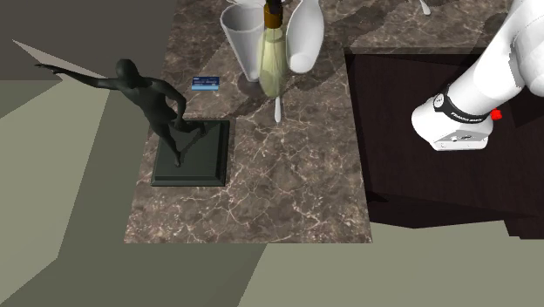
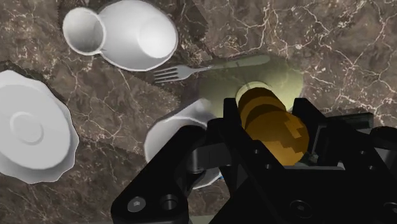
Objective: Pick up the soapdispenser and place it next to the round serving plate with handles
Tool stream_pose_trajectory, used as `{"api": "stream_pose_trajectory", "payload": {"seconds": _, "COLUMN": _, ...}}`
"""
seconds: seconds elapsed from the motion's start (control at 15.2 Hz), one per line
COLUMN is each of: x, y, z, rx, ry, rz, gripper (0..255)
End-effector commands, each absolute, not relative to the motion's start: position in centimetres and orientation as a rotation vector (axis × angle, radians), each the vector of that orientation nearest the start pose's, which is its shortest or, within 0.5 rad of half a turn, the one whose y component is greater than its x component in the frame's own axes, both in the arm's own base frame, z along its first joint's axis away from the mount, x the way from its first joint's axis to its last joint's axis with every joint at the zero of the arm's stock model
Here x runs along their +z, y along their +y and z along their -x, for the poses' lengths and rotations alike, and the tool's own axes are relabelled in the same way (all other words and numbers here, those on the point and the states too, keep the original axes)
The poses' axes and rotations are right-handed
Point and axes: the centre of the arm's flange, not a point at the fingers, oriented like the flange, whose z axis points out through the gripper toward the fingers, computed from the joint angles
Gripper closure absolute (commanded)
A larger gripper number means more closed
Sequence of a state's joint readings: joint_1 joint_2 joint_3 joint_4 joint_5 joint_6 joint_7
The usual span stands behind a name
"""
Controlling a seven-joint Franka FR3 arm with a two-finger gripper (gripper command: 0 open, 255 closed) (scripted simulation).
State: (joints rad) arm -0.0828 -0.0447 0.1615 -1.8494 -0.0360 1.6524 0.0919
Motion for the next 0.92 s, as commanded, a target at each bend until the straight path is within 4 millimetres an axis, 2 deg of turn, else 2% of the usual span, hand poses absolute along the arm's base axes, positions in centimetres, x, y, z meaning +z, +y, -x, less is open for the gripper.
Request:
{"api": "stream_pose_trajectory", "payload": {"seconds": 0.0, "x": 52.7, "y": 1.2, "z": -52.6, "rx": 0.237, "ry": 0.011, "rz": 3.188, "gripper": 255}}
{"api": "stream_pose_trajectory", "payload": {"seconds": 0.86, "x": 52.7, "y": -15.8, "z": -51.0, "rx": 0.237, "ry": 0.011, "rz": 3.188, "gripper": 255}}
